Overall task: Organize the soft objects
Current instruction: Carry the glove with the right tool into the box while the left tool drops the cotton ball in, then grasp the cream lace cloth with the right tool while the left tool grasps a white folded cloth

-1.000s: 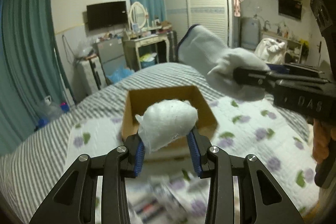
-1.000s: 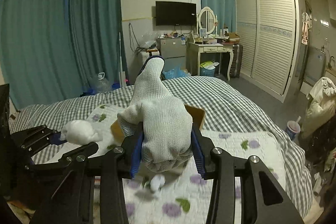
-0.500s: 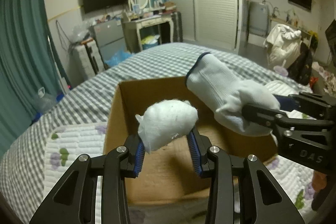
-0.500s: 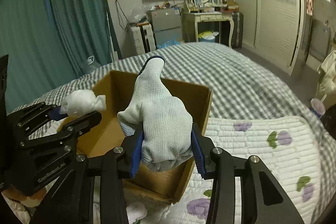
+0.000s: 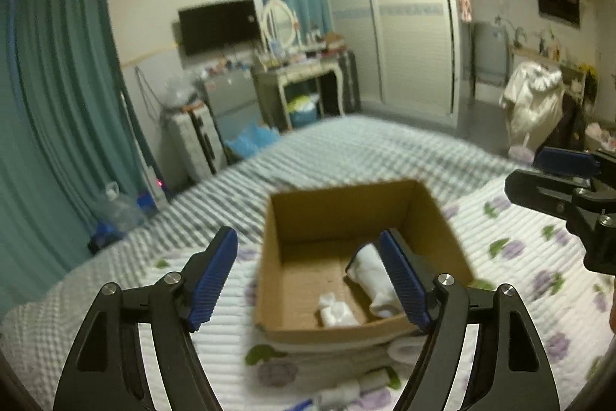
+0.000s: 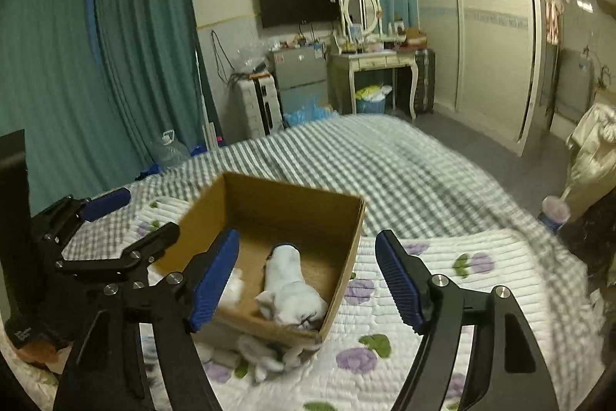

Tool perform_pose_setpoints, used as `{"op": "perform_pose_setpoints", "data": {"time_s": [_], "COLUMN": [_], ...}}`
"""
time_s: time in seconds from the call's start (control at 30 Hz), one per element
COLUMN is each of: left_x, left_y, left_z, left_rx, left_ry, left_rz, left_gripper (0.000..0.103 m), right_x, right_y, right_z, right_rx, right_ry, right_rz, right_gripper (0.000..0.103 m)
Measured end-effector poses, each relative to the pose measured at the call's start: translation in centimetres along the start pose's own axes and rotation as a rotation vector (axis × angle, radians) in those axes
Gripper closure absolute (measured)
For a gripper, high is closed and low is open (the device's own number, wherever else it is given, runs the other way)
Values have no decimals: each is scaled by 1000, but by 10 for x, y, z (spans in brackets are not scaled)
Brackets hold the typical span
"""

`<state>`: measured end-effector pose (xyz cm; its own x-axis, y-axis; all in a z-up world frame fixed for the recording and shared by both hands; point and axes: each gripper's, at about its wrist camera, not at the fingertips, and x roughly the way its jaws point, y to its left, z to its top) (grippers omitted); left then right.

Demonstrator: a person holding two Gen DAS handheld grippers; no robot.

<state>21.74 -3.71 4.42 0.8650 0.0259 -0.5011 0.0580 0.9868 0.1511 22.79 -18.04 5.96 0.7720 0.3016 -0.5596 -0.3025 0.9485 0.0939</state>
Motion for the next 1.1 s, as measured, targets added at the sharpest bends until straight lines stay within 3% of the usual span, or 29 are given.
{"op": "perform_pose_setpoints", "data": {"time_s": [0.03, 0.1, 0.17, 0.27, 0.33, 0.5, 0.63, 0.9, 1.1], "left_x": [-15, -53, -92, -135, -156, -188, -179, -116, -73], "left_y": [1, 3, 6, 10, 11, 7, 1, -21, -30], "left_z": [4, 12, 15, 14, 7, -33, -66, -151, -214], "left_rx": [-3, -9, -16, -41, -55, -44, -53, -101, -159], "left_ry": [-21, -84, -150, -188, -195, -186, -110, 79, 218], "left_rz": [9, 36, 44, 25, 9, 29, 51, 64, 34], "left_gripper": [24, 9, 8, 8, 7, 8, 7, 8, 13], "right_x": [-17, -59, -95, -145, -170, -199, -187, -96, -49], "right_y": [5, 17, 29, 47, 58, 79, 80, 54, 40], "right_z": [5, 13, 17, 13, 4, -40, -87, -185, -234], "right_rx": [-9, -39, -69, -112, -141, -196, -197, -118, -104], "right_ry": [-14, -52, -80, -118, -133, -108, -53, 175, 318], "right_rz": [1, -1, -6, -24, -28, -14, -10, -27, -56], "right_gripper": [21, 16, 11, 5, 0, 0, 0, 1, 12]}}
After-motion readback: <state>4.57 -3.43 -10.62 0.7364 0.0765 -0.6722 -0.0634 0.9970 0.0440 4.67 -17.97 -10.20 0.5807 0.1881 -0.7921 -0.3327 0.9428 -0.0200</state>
